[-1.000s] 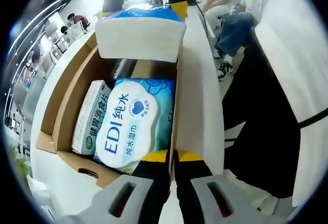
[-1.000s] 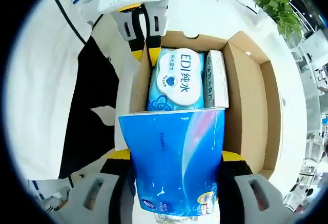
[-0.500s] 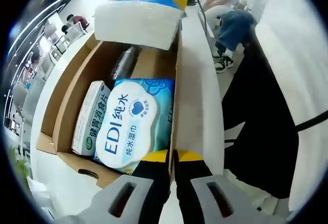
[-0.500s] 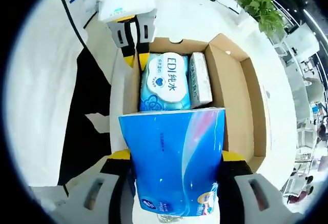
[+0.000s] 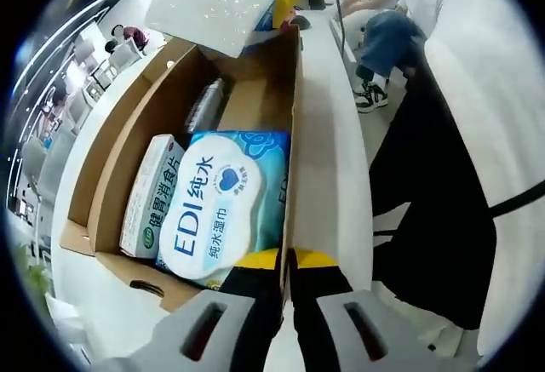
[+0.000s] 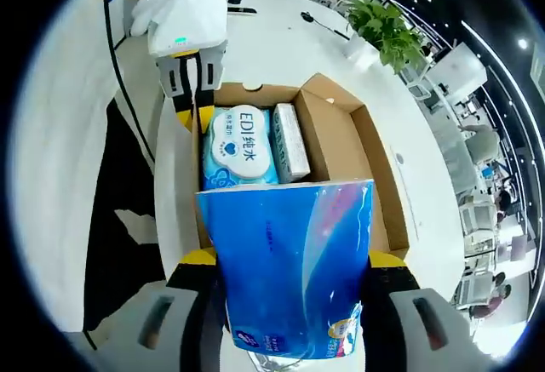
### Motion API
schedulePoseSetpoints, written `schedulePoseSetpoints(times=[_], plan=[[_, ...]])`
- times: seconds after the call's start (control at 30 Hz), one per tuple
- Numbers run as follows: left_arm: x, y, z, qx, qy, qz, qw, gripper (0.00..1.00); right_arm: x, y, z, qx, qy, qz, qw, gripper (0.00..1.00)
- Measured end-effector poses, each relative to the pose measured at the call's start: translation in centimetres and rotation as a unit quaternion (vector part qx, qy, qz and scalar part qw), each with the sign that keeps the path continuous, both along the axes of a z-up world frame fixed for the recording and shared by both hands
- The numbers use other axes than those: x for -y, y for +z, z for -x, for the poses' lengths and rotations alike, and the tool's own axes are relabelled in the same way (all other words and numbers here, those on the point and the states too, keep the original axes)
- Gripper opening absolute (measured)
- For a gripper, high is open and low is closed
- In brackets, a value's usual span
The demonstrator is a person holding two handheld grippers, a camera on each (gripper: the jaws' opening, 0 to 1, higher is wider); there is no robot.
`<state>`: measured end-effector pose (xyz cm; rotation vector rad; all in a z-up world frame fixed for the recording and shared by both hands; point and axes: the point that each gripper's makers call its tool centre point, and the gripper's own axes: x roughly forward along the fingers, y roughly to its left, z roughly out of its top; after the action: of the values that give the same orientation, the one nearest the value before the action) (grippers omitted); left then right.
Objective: Operate the shoe box by opening the lid, removing the specified soft item, and placing it in the target area until the item is outside and the box remains undamaged.
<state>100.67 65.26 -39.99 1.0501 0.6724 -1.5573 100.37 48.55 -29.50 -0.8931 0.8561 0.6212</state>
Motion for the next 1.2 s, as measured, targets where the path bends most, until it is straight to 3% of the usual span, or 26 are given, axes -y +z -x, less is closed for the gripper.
schedulePoseSetpoints(times=[0.47,0.73,0.87,0.97,1.2], plan=[[0.0,0.1,0.0,-0.003,0.001,-0.003,1.0,0.03,0.3,1.5,0.8,0.001,0.01,-0.006,0.9999,0.63],[0.0,0.1,0.0,-0.002,0.002,-0.002,1.0,0.03,0.7,3.5,0.7,0.007,0.02,0.005,0.9998,0.63],[0.0,0.1,0.0,-0.003,0.002,-0.002,1.0,0.03,1.4,3.7,1.3,-0.016,-0.009,-0.015,0.9997,0.63],[0.0,0.0,0.0,-0.002,0.003,-0.002,1.0,0.03,2.0,3.8,1.4,-0.01,-0.007,-0.01,0.9999,0.63],[0.1,0.1,0.0,0.0,0.006,-0.001,1.0,0.03,3.8,2.9,2.4,-0.027,-0.012,0.0,0.9996,0.63]])
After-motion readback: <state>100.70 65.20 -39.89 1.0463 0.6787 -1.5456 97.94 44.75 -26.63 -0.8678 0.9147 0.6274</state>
